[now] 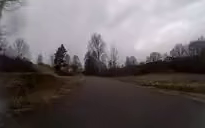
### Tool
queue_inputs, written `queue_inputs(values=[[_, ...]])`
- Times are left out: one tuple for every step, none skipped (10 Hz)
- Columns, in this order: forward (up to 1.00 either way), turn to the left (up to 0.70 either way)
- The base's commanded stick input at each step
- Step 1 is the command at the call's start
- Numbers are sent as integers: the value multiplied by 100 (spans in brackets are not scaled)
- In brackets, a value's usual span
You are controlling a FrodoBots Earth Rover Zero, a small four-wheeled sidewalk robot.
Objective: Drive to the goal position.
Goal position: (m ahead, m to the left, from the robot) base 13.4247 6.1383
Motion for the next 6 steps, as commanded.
queue_inputs(values=[[70,0],[70,0],[70,0],[70,0],[70,0],[70,0]])
